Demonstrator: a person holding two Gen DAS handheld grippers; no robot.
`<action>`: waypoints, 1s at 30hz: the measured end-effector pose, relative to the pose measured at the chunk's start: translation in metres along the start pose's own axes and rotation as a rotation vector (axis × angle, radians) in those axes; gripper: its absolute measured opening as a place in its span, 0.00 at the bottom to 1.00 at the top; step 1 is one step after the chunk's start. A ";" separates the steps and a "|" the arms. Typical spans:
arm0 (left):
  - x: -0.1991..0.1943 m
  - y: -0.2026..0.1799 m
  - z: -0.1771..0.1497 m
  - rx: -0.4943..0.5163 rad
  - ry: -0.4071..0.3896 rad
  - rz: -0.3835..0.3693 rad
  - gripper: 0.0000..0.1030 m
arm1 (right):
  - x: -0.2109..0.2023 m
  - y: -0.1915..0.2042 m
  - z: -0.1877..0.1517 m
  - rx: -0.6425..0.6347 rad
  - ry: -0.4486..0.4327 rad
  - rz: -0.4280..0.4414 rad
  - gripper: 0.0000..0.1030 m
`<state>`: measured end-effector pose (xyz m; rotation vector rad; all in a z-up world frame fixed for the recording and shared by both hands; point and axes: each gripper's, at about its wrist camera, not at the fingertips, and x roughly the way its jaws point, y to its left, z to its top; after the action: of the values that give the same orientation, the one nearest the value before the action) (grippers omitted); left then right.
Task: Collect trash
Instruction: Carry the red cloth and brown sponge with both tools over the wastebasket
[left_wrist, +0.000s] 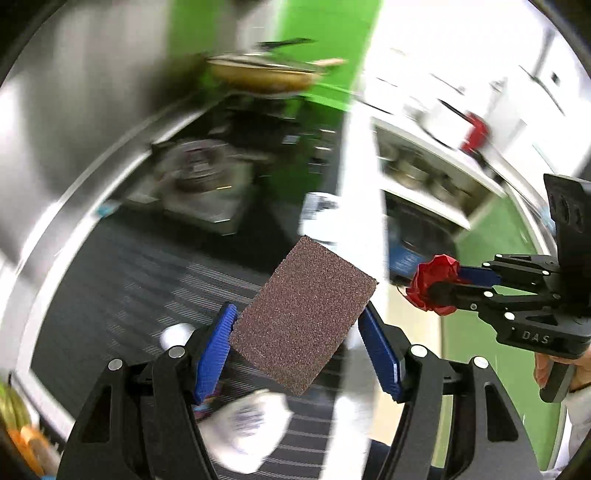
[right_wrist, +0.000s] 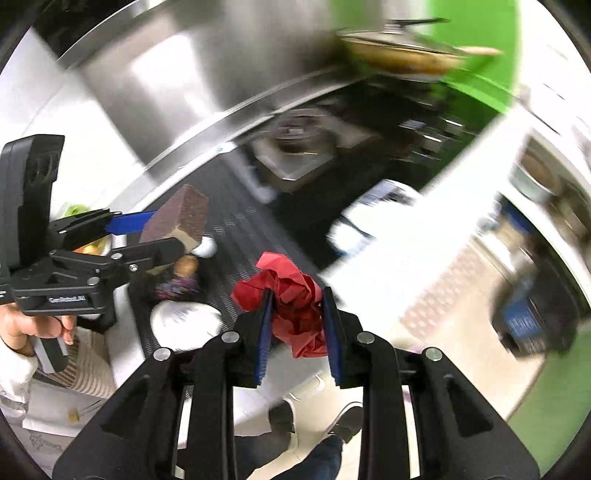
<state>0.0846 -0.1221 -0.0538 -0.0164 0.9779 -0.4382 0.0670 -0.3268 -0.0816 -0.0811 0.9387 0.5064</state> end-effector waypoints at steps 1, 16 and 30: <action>0.005 -0.018 0.002 0.037 0.003 -0.027 0.64 | -0.010 -0.013 -0.011 0.035 -0.008 -0.028 0.25; 0.111 -0.181 -0.014 0.236 0.121 -0.175 0.64 | -0.055 -0.166 -0.140 0.299 0.013 -0.263 0.25; 0.263 -0.195 -0.052 0.141 0.206 -0.091 0.64 | 0.083 -0.293 -0.193 0.270 0.155 -0.176 0.25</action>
<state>0.1001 -0.3871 -0.2520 0.1138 1.1498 -0.6008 0.0935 -0.6079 -0.3059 0.0421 1.1331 0.2098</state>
